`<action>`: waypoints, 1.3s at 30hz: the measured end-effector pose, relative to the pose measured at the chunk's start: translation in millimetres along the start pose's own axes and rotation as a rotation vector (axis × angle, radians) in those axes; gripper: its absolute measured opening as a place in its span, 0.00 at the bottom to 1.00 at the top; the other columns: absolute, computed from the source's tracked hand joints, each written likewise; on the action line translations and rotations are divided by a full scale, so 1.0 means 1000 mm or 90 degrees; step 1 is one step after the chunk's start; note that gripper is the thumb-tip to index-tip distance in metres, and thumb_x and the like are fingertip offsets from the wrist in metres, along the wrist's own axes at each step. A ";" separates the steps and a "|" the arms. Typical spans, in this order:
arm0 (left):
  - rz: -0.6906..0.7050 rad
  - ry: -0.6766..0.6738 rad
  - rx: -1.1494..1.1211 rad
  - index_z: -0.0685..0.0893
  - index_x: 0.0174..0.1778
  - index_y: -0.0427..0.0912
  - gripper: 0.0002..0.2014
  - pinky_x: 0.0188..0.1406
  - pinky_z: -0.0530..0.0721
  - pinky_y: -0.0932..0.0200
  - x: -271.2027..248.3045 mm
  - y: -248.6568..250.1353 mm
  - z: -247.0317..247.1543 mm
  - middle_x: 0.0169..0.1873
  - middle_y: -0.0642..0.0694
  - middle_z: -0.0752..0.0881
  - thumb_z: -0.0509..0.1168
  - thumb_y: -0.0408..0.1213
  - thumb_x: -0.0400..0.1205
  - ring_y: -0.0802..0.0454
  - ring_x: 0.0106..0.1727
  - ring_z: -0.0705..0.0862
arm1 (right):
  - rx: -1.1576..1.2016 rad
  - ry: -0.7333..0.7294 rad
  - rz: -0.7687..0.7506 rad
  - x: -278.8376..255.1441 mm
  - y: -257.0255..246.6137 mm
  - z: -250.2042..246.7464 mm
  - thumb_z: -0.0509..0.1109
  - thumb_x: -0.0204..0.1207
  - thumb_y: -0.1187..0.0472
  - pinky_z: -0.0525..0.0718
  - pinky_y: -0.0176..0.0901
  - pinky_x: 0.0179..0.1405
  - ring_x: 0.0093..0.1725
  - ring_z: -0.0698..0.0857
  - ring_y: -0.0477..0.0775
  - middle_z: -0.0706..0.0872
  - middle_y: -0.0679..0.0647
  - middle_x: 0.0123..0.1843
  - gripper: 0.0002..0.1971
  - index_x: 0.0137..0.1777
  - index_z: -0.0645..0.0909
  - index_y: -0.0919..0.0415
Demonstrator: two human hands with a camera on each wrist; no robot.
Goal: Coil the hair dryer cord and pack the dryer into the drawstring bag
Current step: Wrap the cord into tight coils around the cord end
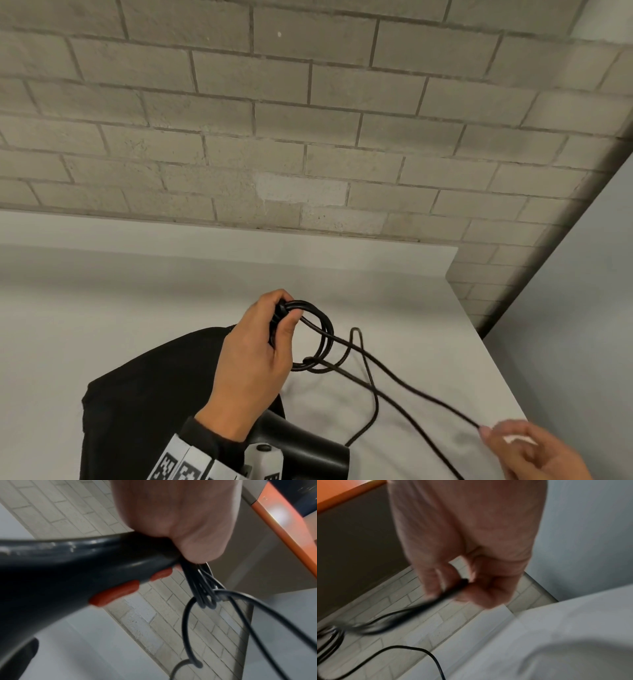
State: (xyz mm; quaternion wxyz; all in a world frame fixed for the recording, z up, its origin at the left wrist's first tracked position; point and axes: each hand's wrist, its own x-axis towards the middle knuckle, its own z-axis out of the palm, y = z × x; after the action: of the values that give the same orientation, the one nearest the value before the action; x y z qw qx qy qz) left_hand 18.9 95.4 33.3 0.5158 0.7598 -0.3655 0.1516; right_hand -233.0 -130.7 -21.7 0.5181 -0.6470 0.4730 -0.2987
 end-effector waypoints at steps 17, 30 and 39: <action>0.012 -0.013 0.043 0.76 0.59 0.53 0.10 0.38 0.76 0.77 -0.003 0.002 0.002 0.41 0.62 0.81 0.57 0.51 0.86 0.65 0.42 0.81 | -0.270 -0.102 -0.750 -0.060 -0.071 0.160 0.65 0.80 0.55 0.79 0.38 0.50 0.50 0.80 0.48 0.85 0.43 0.56 0.11 0.59 0.84 0.52; 0.008 -0.025 0.025 0.79 0.58 0.48 0.12 0.39 0.75 0.78 0.001 0.001 0.004 0.40 0.63 0.79 0.58 0.49 0.84 0.65 0.43 0.80 | -0.412 -0.348 -0.592 -0.023 -0.004 0.067 0.53 0.84 0.41 0.67 0.14 0.54 0.45 0.71 0.30 0.73 0.32 0.47 0.10 0.50 0.76 0.35; -0.032 -0.017 -0.016 0.79 0.58 0.52 0.13 0.42 0.78 0.73 0.006 -0.003 0.000 0.40 0.61 0.83 0.57 0.52 0.83 0.60 0.45 0.83 | -0.557 -0.027 -0.212 0.005 0.030 -0.007 0.21 0.70 0.87 0.46 0.19 0.71 0.77 0.64 0.70 0.74 0.69 0.72 0.41 0.50 0.81 0.78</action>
State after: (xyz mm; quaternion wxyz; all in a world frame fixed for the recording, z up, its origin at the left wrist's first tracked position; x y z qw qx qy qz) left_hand 25.6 93.8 34.7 0.5240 0.7641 -0.3552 0.1241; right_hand -246.6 -138.8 -48.8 0.1512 -0.8777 0.4334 -0.1373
